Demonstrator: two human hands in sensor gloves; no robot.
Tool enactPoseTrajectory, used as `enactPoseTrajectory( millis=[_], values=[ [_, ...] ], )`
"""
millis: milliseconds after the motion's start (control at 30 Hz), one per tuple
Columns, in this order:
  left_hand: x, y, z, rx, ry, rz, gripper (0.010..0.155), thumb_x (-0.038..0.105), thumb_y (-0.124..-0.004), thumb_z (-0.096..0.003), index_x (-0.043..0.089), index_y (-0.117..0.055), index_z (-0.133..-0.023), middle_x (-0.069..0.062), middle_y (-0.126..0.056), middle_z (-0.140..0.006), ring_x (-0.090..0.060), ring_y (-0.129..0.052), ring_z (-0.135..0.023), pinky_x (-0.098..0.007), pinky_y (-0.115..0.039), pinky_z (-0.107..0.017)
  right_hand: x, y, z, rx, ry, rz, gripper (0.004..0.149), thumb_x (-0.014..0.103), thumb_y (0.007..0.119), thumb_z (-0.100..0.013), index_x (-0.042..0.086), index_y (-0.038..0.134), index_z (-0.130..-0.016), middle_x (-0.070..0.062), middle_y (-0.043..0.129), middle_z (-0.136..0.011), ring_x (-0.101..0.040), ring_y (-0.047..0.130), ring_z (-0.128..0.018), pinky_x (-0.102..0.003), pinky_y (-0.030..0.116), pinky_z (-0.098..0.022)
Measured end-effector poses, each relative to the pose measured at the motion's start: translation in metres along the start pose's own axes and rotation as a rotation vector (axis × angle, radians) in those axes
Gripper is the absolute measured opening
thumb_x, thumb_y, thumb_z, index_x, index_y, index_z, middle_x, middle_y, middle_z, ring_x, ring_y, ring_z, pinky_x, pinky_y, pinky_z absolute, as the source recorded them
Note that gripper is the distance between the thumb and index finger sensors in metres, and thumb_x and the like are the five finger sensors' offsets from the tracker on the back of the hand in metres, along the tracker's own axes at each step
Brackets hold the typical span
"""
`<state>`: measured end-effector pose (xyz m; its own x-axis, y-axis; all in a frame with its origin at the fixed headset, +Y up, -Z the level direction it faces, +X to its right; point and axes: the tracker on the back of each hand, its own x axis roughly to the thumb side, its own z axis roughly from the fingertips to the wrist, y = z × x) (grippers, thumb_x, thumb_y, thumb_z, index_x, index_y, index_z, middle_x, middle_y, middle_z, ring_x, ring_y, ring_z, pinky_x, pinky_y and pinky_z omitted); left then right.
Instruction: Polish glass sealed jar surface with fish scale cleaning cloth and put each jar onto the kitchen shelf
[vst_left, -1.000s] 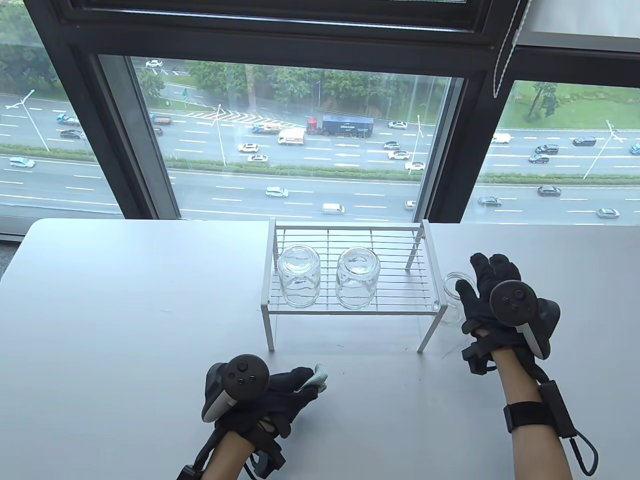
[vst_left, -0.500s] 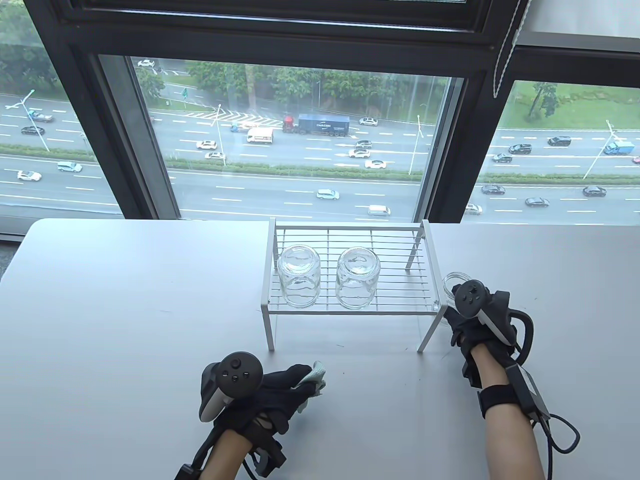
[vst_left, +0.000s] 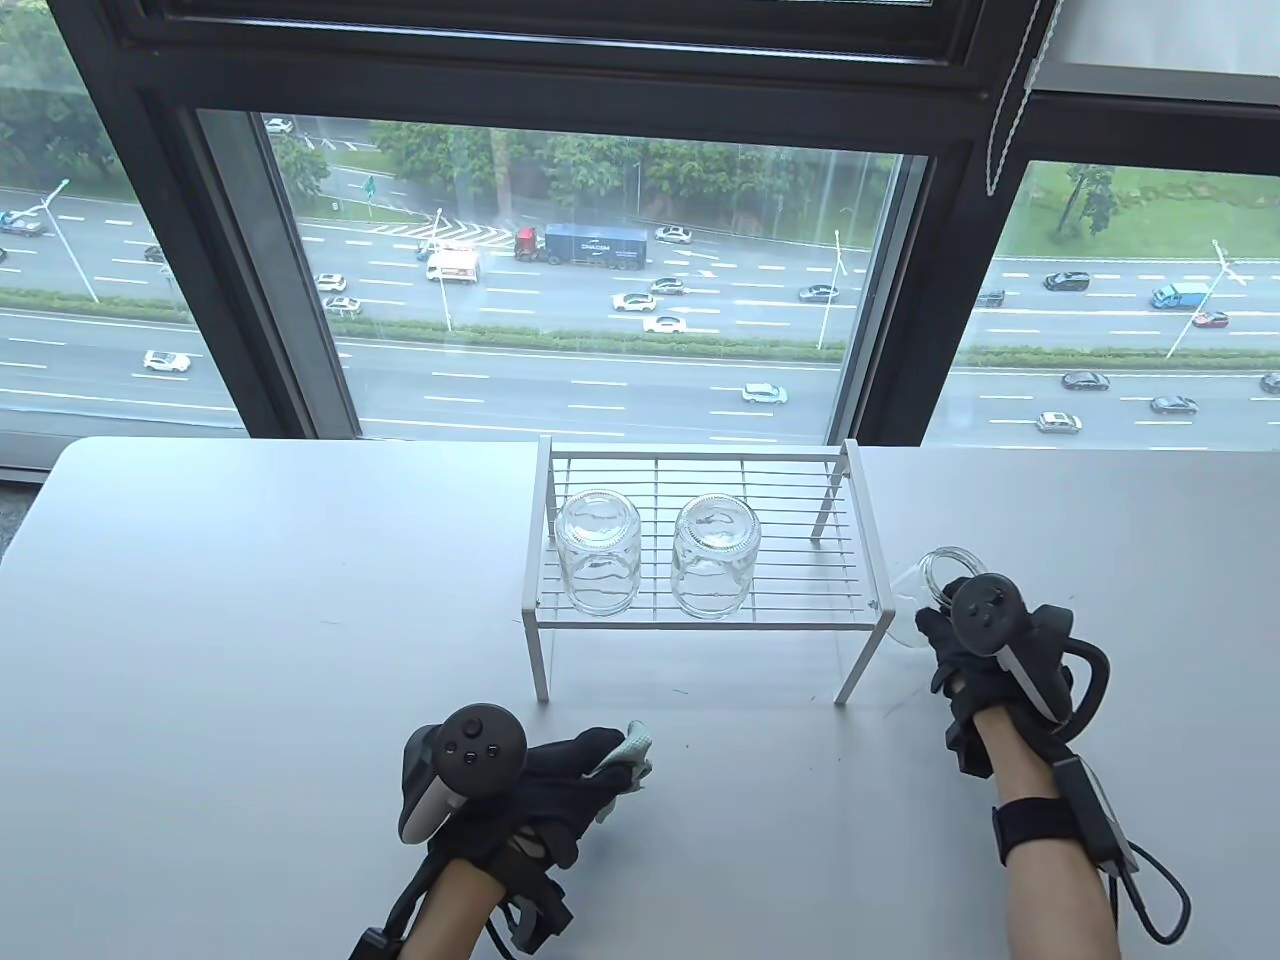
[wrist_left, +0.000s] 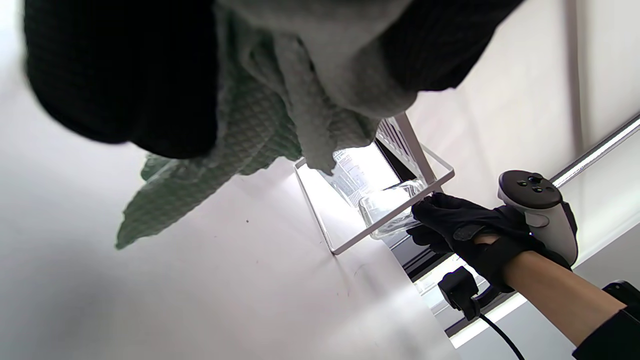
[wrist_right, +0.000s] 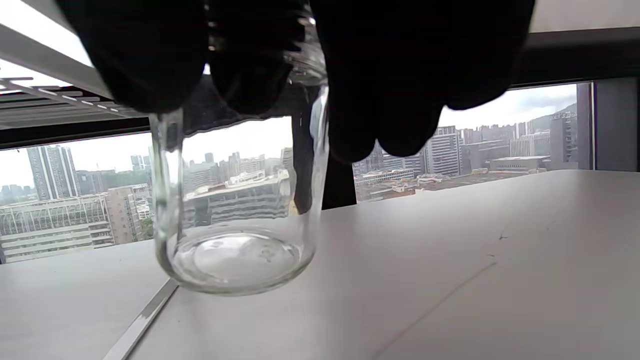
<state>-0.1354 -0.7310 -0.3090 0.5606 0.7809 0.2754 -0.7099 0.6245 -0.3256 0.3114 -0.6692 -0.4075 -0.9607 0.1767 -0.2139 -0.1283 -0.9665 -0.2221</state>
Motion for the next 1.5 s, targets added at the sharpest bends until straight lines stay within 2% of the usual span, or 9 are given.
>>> enactPoseTrajectory(
  millis=[367,500,733,833,933,1100,1200,1300,1500],
  values=[
    [0.002,-0.003,-0.001,0.003,-0.031,0.052,0.059,0.050,-0.076,-0.0508,0.014,-0.076,-0.097,-0.028,-0.094,-0.086,-0.050,-0.101,-0.060,-0.048,-0.093,-0.035,-0.037,-0.048,0.077,-0.008,-0.127,-0.093,0.048,0.052,0.086,-0.036,0.031,0.085,-0.079,-0.020,0.095,-0.084,-0.041,0.096,-0.072,-0.057,0.076,-0.056],
    [0.003,-0.007,-0.002,0.004,-0.051,0.107,0.059,0.051,-0.076,-0.0509,0.014,-0.076,-0.097,-0.028,-0.094,-0.086,-0.049,-0.102,-0.060,-0.048,-0.093,-0.035,-0.018,-0.058,0.111,0.051,-0.248,-0.173,0.048,0.053,0.086,-0.036,0.031,0.086,-0.078,-0.020,0.097,-0.082,-0.040,0.097,-0.070,-0.056,0.077,-0.055],
    [0.007,-0.015,-0.002,0.004,-0.102,0.339,0.060,0.051,-0.073,-0.0522,0.015,-0.073,-0.100,-0.028,-0.091,-0.089,-0.050,-0.100,-0.064,-0.049,-0.092,-0.039,0.057,-0.056,0.159,0.214,-0.532,-0.419,0.048,0.055,0.085,-0.037,0.031,0.085,-0.079,-0.019,0.097,-0.082,-0.039,0.097,-0.070,-0.056,0.077,-0.055],
    [0.009,-0.018,-0.001,0.012,-0.134,0.500,0.061,0.052,-0.071,-0.0531,0.015,-0.070,-0.102,-0.029,-0.088,-0.093,-0.051,-0.097,-0.069,-0.050,-0.091,-0.043,0.086,-0.046,0.164,0.312,-0.609,-0.550,0.050,0.058,0.084,-0.037,0.032,0.086,-0.079,-0.017,0.100,-0.078,-0.037,0.100,-0.067,-0.054,0.079,-0.053],
    [0.011,-0.022,0.000,-0.060,-0.173,0.687,0.064,0.055,-0.068,-0.0541,0.017,-0.066,-0.106,-0.030,-0.082,-0.099,-0.053,-0.093,-0.076,-0.051,-0.088,-0.049,0.114,-0.034,0.159,0.408,-0.670,-0.718,0.050,0.058,0.084,-0.038,0.032,0.085,-0.080,-0.017,0.100,-0.078,-0.036,0.100,-0.067,-0.054,0.079,-0.054],
    [0.020,-0.026,0.002,-0.145,-0.330,0.904,0.092,0.077,-0.059,-0.0528,0.012,-0.036,-0.115,-0.035,-0.065,-0.109,-0.056,-0.082,-0.088,-0.054,-0.082,-0.058,0.129,-0.005,0.145,0.529,-0.632,-1.091,0.054,0.058,0.084,-0.039,0.029,0.083,-0.085,-0.017,0.099,-0.078,-0.038,0.098,-0.068,-0.055,0.077,-0.054],
    [0.019,-0.028,0.003,-0.124,-0.302,0.903,0.100,0.082,-0.059,-0.0506,0.012,-0.031,-0.116,-0.040,-0.058,-0.110,-0.061,-0.078,-0.089,-0.059,-0.081,-0.056,0.125,0.009,0.146,0.424,-0.632,-1.074,0.054,0.062,0.080,-0.038,0.031,0.082,-0.082,-0.013,0.102,-0.074,-0.034,0.101,-0.064,-0.052,0.080,-0.052],
    [0.019,-0.034,0.002,-0.181,-0.279,0.882,0.099,0.082,-0.058,-0.0521,0.013,-0.029,-0.116,-0.039,-0.056,-0.110,-0.062,-0.078,-0.088,-0.058,-0.083,-0.055,0.116,0.018,0.154,0.414,-0.603,-1.076,0.052,0.062,0.078,-0.038,0.032,0.083,-0.080,-0.013,0.103,-0.072,-0.034,0.102,-0.063,-0.052,0.081,-0.051],
    [0.021,-0.039,0.003,-0.145,-0.219,0.709,0.098,0.079,-0.064,-0.0513,0.015,-0.028,-0.116,-0.040,-0.051,-0.110,-0.061,-0.079,-0.084,-0.058,-0.085,-0.051,0.107,0.028,0.152,0.363,-0.552,-0.928,0.053,0.064,0.077,-0.036,0.032,0.086,-0.077,-0.012,0.107,-0.065,-0.032,0.105,-0.055,-0.050,0.083,-0.046]
  ],
)
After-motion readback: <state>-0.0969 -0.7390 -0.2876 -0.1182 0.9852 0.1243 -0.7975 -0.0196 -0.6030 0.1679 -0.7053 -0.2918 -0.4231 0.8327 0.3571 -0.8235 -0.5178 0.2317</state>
